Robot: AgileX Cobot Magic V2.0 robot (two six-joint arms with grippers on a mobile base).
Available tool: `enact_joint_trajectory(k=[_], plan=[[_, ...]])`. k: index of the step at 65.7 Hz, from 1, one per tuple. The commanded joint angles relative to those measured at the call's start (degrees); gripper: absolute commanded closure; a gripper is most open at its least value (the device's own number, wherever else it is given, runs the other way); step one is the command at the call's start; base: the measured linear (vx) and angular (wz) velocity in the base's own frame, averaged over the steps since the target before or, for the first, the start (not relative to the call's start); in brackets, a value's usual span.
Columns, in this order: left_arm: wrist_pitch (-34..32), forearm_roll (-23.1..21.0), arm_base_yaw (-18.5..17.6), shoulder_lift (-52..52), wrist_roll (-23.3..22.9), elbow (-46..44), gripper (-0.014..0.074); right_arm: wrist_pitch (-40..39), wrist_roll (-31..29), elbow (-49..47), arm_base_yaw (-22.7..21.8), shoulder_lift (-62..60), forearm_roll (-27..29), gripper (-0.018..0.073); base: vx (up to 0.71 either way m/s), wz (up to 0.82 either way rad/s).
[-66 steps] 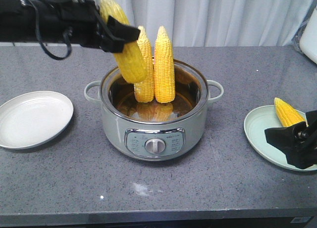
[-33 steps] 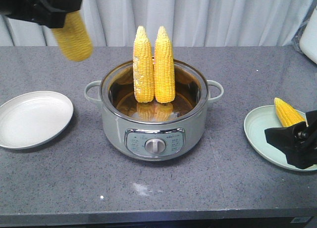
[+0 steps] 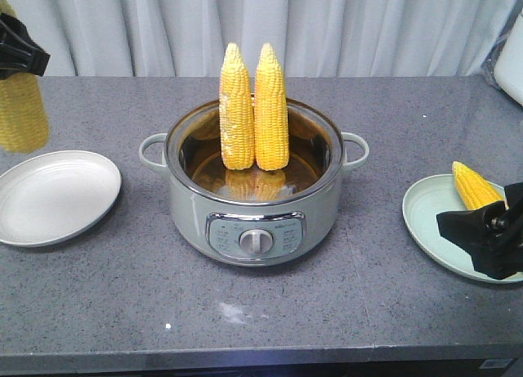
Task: Distribute corn equally
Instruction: 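Close the left gripper on the corn cob and lift it, then lower the held corn onto the white plate and open the left gripper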
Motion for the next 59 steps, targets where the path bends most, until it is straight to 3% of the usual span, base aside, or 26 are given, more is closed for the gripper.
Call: enact_joint_trajectory(k=[1,10,19,59], plan=[[4.4,2.3,0.1,1.6,-1.9,-6.1,0.0393,-3.2,0.0,-1.4,0.1,-0.6,0.5,-0.0023,0.00,0.00],[12.6,5.7,0.1,7.5,-3.6,-12.3,0.0391,-3.2,0.0,-1.4,0.1,-0.6,0.5,-0.0023,0.00,0.00],[12.5,9.0,0.1,11.9,-4.7,-14.4,0.0387,-3.2,0.0,-1.4,0.1,-0.6,0.5,-0.0023,0.00,0.00],[12.5,8.8,4.3,26.6,-7.1,-14.2,0.0369,-3.2,0.0,-1.4,0.1,-0.6,0.5,-0.0023,0.00,0.00]])
